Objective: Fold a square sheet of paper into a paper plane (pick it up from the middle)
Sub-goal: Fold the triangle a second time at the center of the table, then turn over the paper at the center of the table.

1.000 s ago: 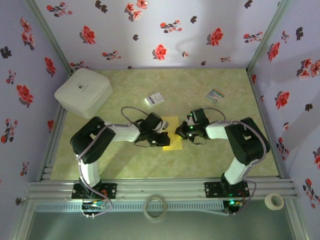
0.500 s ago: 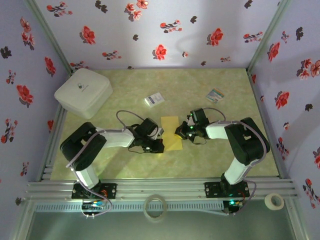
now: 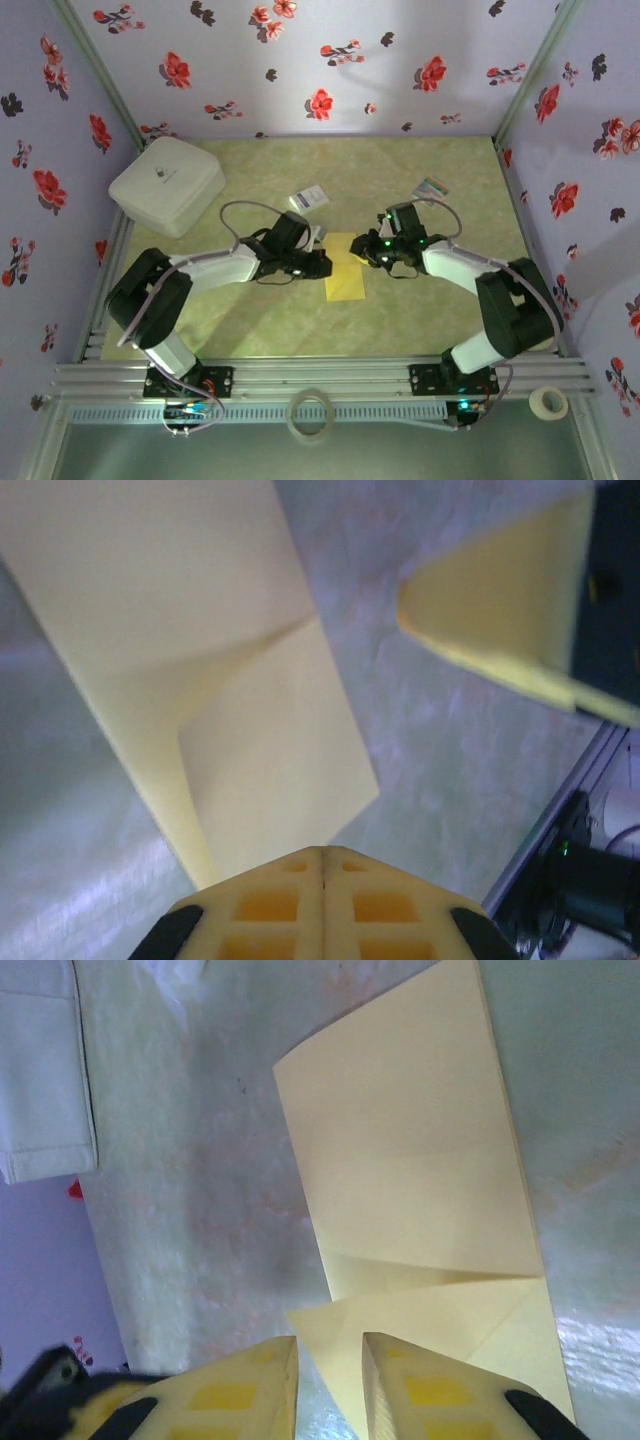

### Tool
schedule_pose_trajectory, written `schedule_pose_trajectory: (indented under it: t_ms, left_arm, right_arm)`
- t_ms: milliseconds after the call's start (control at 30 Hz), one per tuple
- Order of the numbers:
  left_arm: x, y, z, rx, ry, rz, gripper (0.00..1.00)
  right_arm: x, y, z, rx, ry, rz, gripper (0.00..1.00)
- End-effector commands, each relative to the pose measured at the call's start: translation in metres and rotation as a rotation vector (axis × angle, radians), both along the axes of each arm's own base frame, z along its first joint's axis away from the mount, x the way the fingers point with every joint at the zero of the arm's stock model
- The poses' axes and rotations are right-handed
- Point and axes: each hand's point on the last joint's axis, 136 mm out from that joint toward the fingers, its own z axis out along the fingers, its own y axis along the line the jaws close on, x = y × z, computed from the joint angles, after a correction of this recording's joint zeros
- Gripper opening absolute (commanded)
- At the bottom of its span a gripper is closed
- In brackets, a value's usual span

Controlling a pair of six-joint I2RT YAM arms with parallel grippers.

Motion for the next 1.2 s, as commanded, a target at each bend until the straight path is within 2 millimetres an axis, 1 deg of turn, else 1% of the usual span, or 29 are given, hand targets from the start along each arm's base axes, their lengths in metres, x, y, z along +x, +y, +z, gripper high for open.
schedule_pose_trajectory:
  t_ms: [0, 167, 267, 433, 600, 633, 700, 800, 1067, 1167]
  left_arm:
    - [0.014, -0.009, -0.006, 0.023, -0.010, -0.028, 0.06]
    - [0.023, -0.017, -0.019, 0.046, 0.012, -0.041, 0.07]
    - [0.024, -0.015, -0.035, 0.074, 0.036, -0.039, 0.07]
    - [0.018, -0.004, -0.063, 0.141, 0.074, -0.030, 0.06]
    - [0.008, 0.005, -0.082, 0.169, 0.107, -0.026, 0.05]
    - [0.006, 0.006, -0.084, 0.172, 0.112, -0.025, 0.04]
    - [0.002, 0.009, -0.086, 0.173, 0.117, -0.024, 0.04]
    - [-0.002, 0.011, -0.088, 0.173, 0.122, -0.024, 0.04]
    - [-0.001, 0.007, -0.078, 0.149, 0.108, -0.020, 0.04]
    - [-0.002, 0.005, -0.077, 0.146, 0.109, -0.023, 0.04]
  right_arm:
    - [-0.023, -0.020, -0.019, -0.087, 0.072, -0.021, 0.27]
    - [-0.043, -0.022, -0.027, -0.074, 0.116, -0.035, 0.31]
    - [-0.051, -0.020, -0.032, -0.075, 0.141, -0.033, 0.33]
    - [-0.058, -0.016, -0.037, -0.079, 0.160, -0.023, 0.36]
    - [-0.064, -0.020, -0.045, -0.130, 0.183, -0.022, 0.37]
    - [-0.065, -0.019, -0.045, -0.134, 0.181, -0.017, 0.39]
    - [-0.066, -0.018, -0.046, -0.138, 0.187, -0.012, 0.42]
    - [-0.068, -0.014, -0.047, -0.129, 0.191, 0.003, 0.43]
    - [-0.075, -0.010, -0.054, -0.155, 0.222, 0.029, 0.45]
    - [-0.075, -0.009, -0.056, -0.168, 0.218, 0.030, 0.46]
